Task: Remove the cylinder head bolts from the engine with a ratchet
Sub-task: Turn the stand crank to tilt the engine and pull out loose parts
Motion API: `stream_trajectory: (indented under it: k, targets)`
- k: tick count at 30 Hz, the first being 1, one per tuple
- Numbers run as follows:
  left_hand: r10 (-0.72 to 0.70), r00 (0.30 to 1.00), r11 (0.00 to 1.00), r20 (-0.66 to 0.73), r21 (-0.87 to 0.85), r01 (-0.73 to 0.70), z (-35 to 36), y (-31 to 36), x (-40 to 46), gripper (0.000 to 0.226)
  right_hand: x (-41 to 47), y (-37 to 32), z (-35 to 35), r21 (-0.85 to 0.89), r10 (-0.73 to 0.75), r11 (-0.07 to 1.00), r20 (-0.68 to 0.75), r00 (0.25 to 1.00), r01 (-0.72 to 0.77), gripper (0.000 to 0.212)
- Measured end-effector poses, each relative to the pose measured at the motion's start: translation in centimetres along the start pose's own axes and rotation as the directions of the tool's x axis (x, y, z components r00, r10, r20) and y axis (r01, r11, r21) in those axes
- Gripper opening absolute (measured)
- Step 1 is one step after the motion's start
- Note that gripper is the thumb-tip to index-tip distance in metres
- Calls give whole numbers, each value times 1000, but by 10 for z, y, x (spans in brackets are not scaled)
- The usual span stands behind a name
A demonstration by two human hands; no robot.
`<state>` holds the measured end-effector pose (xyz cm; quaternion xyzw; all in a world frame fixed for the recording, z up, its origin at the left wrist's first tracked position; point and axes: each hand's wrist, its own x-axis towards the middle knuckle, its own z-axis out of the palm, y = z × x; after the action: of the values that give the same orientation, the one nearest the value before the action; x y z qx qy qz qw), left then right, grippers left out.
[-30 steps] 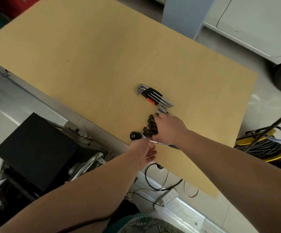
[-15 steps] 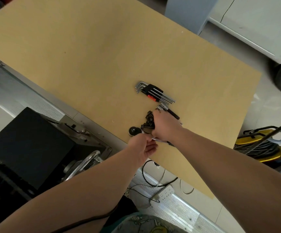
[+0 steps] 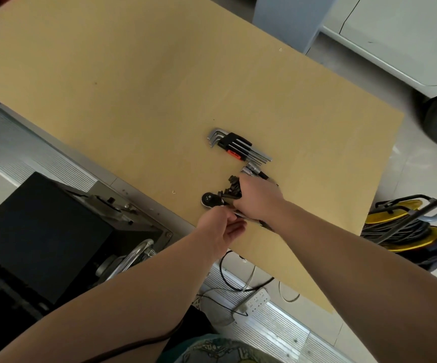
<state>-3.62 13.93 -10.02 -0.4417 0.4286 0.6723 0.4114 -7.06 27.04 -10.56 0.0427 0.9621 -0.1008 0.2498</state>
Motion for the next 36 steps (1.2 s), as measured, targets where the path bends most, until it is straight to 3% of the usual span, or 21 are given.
stream_trajectory:
  k: [2, 5, 7, 10, 12, 14, 16, 20, 23, 28, 31, 34, 36]
  targets:
    - [-12, 999, 1000, 36, -18, 12, 0, 5, 2, 29, -9, 6, -20, 319, 39, 946, 80, 996, -62, 32]
    - [-20, 995, 999, 97, -41, 24, 0, 7, 6, 29, -32, 17, -48, 743, 102, 639, 176, 979, -200, 17]
    - [-43, 993, 999, 108, 21, 41, 3, 5, 0, 29, -47, 20, -56, 853, 97, 456, 236, 967, -254, 6]
    - [-26, 995, 980, 99, 197, 6, 1, 4, -26, 32, -61, 5, -59, 904, 119, 321, 257, 959, -282, 5]
    - [45, 983, 981, 176, 179, -78, -12, 14, -51, 39, -70, -19, -60, 908, 125, 328, 231, 965, -260, 5]
    - [136, 933, 980, 334, 91, -175, -37, 27, -81, 48, -80, -54, -61, 915, 76, 328, 220, 972, -233, 8]
    - [188, 895, 976, 406, 22, -215, -66, 39, -113, 53, -94, -99, -60, 916, 5, 342, 221, 975, -209, 9]
    - [307, 915, 952, 262, -80, -297, -133, 51, -177, 53, -134, -202, -60, 834, -92, 552, 91, 992, -25, 16]
    - [396, 891, 914, 220, -185, -361, -198, 48, -222, 50, -179, -271, -60, 733, -213, 666, 9, 977, 139, 23]
    - [562, 811, 781, 164, -429, -454, -320, 16, -282, 42, -252, -362, -43, 539, -538, 685, -80, 839, 490, 31]
    - [620, 776, 691, 110, -544, -475, -382, -14, -311, 44, -288, -418, -21, 225, -697, 662, -166, 697, 715, 42]
    - [624, 776, 651, 92, -610, -451, -437, -47, -338, 45, -316, -467, -5, -20, -772, 625, -163, 615, 780, 47]
    - [620, 782, 649, 64, -601, -466, -472, -69, -354, 43, -333, -495, 6, 72, -775, 621, -93, 625, 780, 36]
